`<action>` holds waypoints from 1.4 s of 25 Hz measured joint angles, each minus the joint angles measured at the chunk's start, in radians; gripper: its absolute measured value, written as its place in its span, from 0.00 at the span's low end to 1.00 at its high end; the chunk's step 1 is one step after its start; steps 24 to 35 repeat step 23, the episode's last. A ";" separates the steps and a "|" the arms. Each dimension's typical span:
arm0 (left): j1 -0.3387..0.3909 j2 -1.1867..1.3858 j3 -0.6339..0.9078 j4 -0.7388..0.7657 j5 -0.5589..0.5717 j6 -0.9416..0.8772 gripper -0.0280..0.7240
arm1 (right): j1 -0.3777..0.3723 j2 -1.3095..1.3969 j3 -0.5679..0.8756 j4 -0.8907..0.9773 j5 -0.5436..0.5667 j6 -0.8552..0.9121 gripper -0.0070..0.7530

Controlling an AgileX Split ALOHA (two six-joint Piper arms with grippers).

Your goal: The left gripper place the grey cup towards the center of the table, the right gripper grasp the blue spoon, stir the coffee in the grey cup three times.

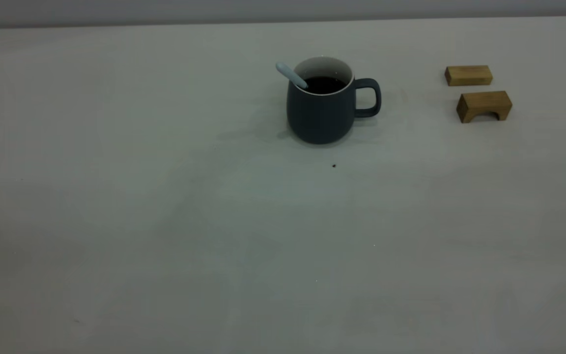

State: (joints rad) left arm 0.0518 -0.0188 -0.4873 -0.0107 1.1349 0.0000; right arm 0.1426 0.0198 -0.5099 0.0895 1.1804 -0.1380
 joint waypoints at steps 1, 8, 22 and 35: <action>0.000 0.000 0.000 0.000 0.000 0.000 0.82 | -0.023 -0.001 0.000 0.000 -0.001 0.000 0.32; 0.000 0.000 0.000 0.000 0.000 0.000 0.82 | -0.094 -0.001 0.022 -0.014 -0.015 -0.001 0.32; 0.000 0.000 0.000 0.000 0.000 0.000 0.82 | -0.094 -0.001 0.040 -0.014 -0.044 -0.002 0.32; 0.000 0.000 0.000 0.000 0.000 0.000 0.82 | -0.094 -0.001 0.040 -0.014 -0.044 -0.002 0.32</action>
